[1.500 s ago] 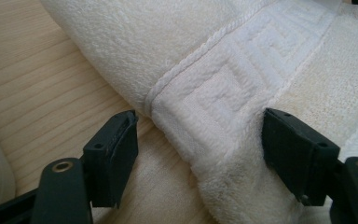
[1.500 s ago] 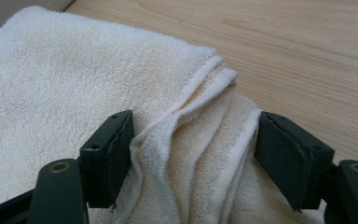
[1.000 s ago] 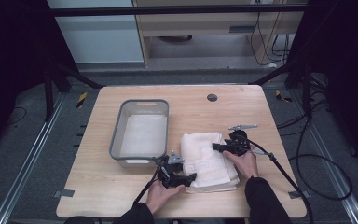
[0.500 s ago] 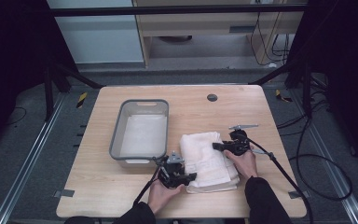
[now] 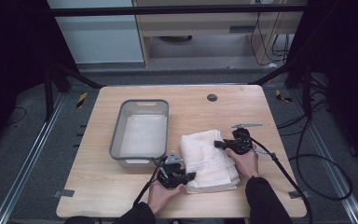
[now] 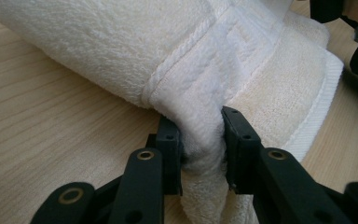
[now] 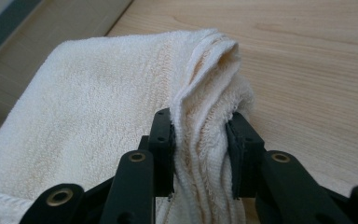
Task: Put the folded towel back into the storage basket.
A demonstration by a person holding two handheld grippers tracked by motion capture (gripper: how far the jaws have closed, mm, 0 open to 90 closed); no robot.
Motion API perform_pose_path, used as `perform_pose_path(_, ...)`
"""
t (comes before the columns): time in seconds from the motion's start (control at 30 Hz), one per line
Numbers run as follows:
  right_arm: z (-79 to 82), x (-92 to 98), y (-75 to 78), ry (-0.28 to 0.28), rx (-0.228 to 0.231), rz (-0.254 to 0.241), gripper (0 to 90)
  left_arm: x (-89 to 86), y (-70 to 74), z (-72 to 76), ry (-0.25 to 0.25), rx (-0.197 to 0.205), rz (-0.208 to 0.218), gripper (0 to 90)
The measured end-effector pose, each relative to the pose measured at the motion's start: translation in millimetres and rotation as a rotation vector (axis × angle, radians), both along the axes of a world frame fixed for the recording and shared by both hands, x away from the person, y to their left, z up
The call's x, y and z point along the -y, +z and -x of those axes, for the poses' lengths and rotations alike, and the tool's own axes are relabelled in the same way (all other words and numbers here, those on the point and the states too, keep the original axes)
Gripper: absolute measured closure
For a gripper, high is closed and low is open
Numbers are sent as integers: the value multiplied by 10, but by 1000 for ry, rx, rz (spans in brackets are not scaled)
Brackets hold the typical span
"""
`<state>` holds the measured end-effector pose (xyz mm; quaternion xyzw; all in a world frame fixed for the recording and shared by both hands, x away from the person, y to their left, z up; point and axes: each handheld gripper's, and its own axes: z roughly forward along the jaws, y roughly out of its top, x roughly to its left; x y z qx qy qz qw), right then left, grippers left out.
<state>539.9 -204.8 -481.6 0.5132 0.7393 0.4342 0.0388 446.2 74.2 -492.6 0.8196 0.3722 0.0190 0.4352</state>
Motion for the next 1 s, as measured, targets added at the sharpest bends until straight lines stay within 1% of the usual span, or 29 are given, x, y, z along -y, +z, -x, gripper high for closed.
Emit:
perform_pose_path(0.13, 56, 40, 100, -1, 24, -13, 676, -7, 68, 32, -7, 17, 12, 704)
perform_pose_path(0.3, 152, 72, 229, -9, 72, -40, 676, -48, 177, 61, -16, 46, 24, 706)
perform_pose_path(0.33, 169, 74, 252, -12, 74, -47, 676, -53, 201, 72, -16, 53, 29, 706)
perform_pose_path(0.4, 192, 80, 290, -12, 88, -55, 676, -67, 239, 85, -23, 70, 24, 706)
perform_pose_path(0.47, 217, 81, 337, -12, 101, -61, 676, -76, 266, 98, -22, 76, 33, 706)
perform_pose_path(0.6, 249, 75, 409, -12, 123, -65, 675, -103, 330, 114, -23, 91, 45, 706)
perform_pose_path(0.77, 286, 66, 510, -14, 153, -67, 675, -119, 416, 137, -22, 125, 41, 706)
perform_pose_path(0.83, 302, 63, 547, -18, 157, -71, 675, -124, 445, 145, -24, 134, 39, 706)
perform_pose_path(0.9, 315, 61, 583, -17, 173, -72, 675, -126, 477, 158, -23, 146, 40, 706)
perform_pose_path(1.0, 336, 54, 635, -20, 184, -71, 675, -136, 517, 167, -24, 159, 37, 706)
